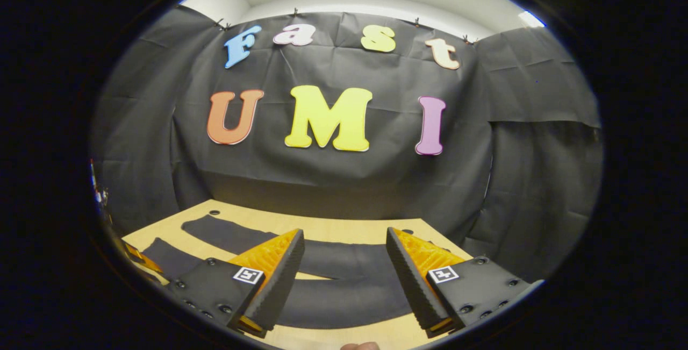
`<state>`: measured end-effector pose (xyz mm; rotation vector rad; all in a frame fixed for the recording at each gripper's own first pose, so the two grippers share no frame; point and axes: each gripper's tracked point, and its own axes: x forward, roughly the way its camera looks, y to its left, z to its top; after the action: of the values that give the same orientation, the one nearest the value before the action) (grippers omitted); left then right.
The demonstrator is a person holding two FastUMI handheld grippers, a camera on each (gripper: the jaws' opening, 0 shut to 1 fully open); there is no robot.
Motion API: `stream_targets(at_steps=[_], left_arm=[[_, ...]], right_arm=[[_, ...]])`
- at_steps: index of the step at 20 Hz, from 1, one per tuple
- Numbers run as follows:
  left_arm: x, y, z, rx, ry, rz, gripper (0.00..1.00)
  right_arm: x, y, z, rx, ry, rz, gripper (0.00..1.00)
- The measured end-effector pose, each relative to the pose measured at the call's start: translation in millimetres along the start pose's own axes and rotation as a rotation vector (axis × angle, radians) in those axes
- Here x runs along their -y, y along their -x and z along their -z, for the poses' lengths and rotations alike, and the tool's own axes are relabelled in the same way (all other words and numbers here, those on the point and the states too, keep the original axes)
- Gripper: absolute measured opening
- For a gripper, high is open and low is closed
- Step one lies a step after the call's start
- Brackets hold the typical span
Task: Grasp the waist and the cuffs of the jeans and fold them to make the two legs overlap; first hold the waist and fold one-third of the jeans toward the cuffs, then hold the cuffs and fold the remaining one-third in the same direction to finish folding.
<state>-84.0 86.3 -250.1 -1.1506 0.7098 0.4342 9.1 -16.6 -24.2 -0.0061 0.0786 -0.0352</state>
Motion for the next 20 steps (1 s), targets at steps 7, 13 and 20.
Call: stream_targets(at_steps=[7,13,20], left_arm=[[19.0,-25.0,-24.9,-0.024,0.304,0.059,0.95],[34.3,-42.8,-35.7,0.008,0.335,0.094,0.93],[18.8,-50.1,-33.3,0.016,0.383,0.087,0.58]], right_arm=[[13.5,-9.1,8.7,-0.028,-0.011,0.040,0.93],[28.4,-16.9,16.7,-0.051,-0.015,0.079,0.93],[89.6,-27.4,54.2,-0.202,-0.159,0.178,0.95]])
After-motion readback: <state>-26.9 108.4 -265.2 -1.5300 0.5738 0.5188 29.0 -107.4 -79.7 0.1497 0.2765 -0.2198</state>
